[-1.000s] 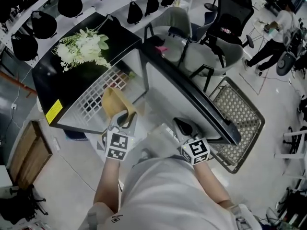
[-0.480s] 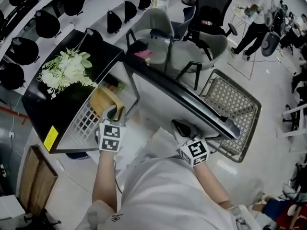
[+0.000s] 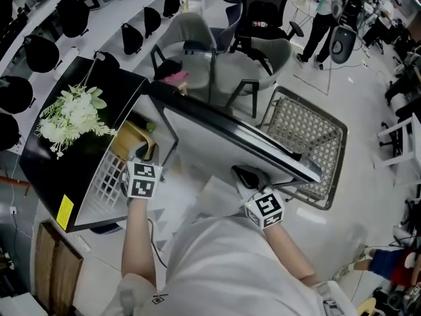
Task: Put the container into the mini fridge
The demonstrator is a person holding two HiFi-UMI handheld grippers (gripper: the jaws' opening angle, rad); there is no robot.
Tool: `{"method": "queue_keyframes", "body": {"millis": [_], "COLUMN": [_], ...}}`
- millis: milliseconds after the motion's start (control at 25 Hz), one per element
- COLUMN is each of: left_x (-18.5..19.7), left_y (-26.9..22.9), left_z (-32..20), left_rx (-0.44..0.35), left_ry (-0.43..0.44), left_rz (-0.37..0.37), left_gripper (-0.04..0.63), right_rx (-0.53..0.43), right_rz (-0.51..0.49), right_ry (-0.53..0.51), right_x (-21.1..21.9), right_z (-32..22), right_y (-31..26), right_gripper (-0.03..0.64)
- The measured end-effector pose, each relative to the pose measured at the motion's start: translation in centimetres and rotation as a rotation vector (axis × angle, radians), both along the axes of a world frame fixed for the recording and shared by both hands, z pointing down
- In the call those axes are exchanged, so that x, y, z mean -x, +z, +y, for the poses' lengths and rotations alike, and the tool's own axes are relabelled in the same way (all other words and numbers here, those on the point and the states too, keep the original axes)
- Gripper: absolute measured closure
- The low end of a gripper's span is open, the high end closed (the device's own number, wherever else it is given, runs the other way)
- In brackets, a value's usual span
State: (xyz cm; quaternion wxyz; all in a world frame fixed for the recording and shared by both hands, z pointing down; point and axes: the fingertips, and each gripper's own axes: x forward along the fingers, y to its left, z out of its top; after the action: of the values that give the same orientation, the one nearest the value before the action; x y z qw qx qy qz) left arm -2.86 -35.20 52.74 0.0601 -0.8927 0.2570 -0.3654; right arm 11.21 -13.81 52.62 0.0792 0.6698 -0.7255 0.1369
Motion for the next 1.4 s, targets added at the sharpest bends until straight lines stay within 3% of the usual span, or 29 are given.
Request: {"method": "queue_keyframes", "body": {"millis": [240, 720, 920, 1160, 1400], "left_x": [-0.4, 0.0, 0.6, 0.5, 0.4], "left_y": [0.6, 0.6, 0.9, 1.3, 0.9], "left_z": [-1.3, -3.7, -4.3, -4.3, -4.0], "left_rx": [-0.030, -0.019, -0.006, -0.009, -0.023], "left_ry": [0.032, -0.046, -0.069, -0.069, -0.076], "left_rz": [-0.075, -0.070, -0.100, -0.122, -0.111], "left_gripper": [0.532, 0.531, 0.529, 0.446, 0.426], "right_rx": [0.011, 0.026, 0.027, 0.026, 0.023], "right_rz": [0.005, 0.020, 0.021, 0.021, 0.022], "right_ry": [0.023, 0.031, 0.027, 0.016, -0.004], "right_x": [-0.2, -0.3, -0.3, -0.3, -0.1], "right_z": [0.5, 0.9, 0.8, 0.8, 0.7], "right_y": [0.2, 0.4, 0.3, 0.4, 0.3], "right_gripper": [0.614, 0.614, 0.614, 0.614, 0.614]}}
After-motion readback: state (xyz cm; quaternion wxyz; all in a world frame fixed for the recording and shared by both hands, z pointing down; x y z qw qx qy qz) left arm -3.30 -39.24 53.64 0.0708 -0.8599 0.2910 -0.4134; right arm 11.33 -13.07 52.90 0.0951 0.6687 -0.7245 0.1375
